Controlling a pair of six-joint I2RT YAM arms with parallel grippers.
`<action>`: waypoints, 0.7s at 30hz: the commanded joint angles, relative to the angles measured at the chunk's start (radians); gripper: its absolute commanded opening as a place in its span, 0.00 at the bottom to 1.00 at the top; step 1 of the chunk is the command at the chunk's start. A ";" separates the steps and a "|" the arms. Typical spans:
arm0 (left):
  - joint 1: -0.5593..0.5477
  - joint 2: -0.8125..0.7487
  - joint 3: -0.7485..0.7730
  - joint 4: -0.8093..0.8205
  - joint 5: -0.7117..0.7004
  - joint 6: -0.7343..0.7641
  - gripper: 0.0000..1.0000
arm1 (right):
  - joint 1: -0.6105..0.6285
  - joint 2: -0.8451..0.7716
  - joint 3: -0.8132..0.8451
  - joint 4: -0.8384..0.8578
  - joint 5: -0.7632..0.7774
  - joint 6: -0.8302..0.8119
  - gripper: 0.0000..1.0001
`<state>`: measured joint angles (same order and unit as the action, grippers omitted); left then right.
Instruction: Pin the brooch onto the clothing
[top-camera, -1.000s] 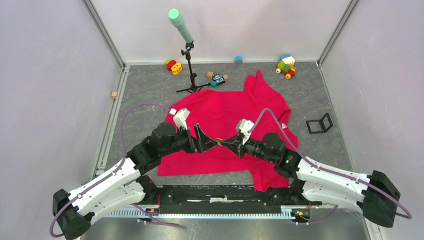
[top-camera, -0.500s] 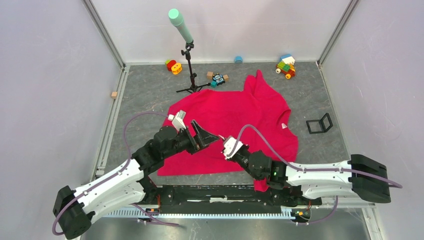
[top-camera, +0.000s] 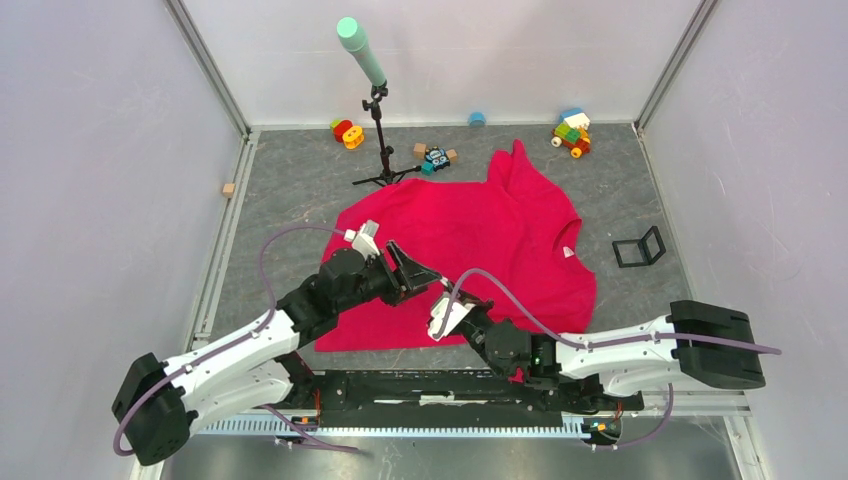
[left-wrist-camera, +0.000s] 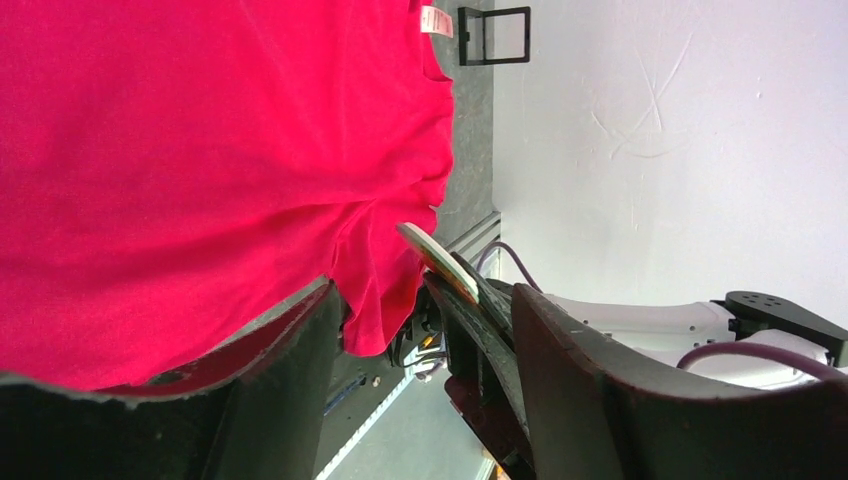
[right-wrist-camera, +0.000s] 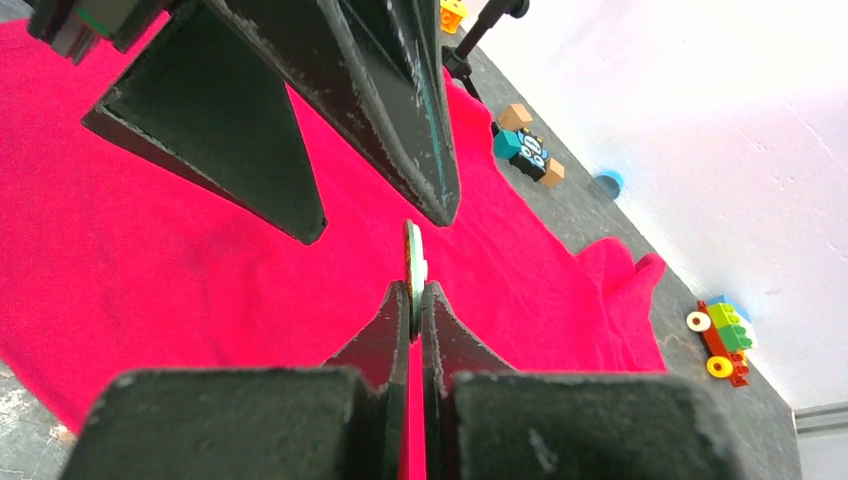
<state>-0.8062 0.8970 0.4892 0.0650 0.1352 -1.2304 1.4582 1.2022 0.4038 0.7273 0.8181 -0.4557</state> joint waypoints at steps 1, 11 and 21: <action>-0.004 0.020 0.014 0.056 0.003 -0.032 0.67 | 0.022 0.021 0.042 0.081 0.058 -0.049 0.00; -0.011 0.055 0.021 0.070 0.009 -0.037 0.53 | 0.041 0.085 0.075 0.097 0.094 -0.104 0.00; -0.019 0.076 0.004 0.111 0.019 -0.059 0.29 | 0.061 0.137 0.102 0.106 0.121 -0.148 0.00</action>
<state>-0.8196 0.9699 0.4892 0.1242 0.1421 -1.2598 1.5017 1.3228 0.4568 0.7731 0.9043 -0.5743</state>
